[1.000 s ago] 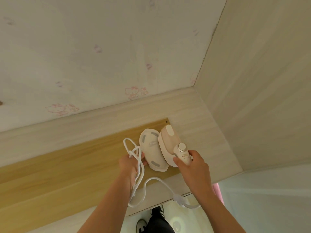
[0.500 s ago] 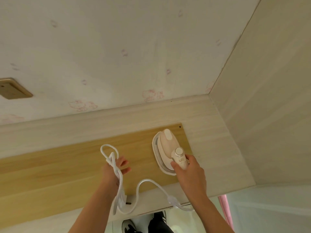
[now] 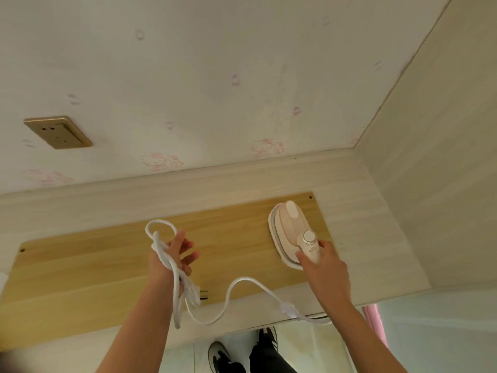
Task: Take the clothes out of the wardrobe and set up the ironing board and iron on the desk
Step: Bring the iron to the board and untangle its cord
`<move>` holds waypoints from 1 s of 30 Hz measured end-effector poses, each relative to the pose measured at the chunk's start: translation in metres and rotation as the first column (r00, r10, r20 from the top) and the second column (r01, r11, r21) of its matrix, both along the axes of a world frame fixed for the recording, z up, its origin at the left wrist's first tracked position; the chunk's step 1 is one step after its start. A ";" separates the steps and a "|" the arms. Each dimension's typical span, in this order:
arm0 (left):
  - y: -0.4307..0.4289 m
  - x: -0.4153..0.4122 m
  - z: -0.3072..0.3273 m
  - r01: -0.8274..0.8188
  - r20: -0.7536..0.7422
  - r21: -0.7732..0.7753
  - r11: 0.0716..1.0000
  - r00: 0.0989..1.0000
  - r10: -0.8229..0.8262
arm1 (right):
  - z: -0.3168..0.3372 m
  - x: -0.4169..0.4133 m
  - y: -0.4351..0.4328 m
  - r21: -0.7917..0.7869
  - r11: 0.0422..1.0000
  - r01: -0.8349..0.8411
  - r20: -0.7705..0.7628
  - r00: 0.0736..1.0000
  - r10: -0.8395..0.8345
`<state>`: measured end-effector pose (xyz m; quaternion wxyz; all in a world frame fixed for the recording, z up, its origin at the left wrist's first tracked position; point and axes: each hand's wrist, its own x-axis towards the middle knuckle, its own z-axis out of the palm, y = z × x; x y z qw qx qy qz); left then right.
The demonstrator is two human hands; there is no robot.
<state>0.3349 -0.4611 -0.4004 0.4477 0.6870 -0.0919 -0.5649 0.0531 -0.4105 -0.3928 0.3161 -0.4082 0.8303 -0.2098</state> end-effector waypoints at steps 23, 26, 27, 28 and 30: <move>-0.002 0.007 0.056 -0.395 -0.304 -0.189 0.899 0.894 0.329 | 0.030 0.133 -0.020 -0.098 0.545 -0.833 0.305 0.496 0.813; 0.001 0.006 0.068 -0.412 -0.259 -0.252 0.876 0.900 0.349 | 0.032 0.137 -0.026 -0.132 0.532 -0.836 0.354 0.462 0.813; 0.002 0.006 0.071 -0.401 -0.231 -0.270 0.875 0.909 0.346 | 0.032 0.138 -0.028 -0.148 0.545 -0.825 0.365 0.467 0.806; 0.004 0.006 0.073 -0.387 -0.207 -0.285 0.877 0.918 0.338 | 0.033 0.140 -0.031 -0.162 0.564 -0.810 0.384 0.475 0.792; 0.007 0.006 0.076 -0.365 -0.185 -0.315 0.876 0.929 0.321 | 0.033 0.143 -0.035 -0.173 0.608 -0.775 0.457 0.484 0.747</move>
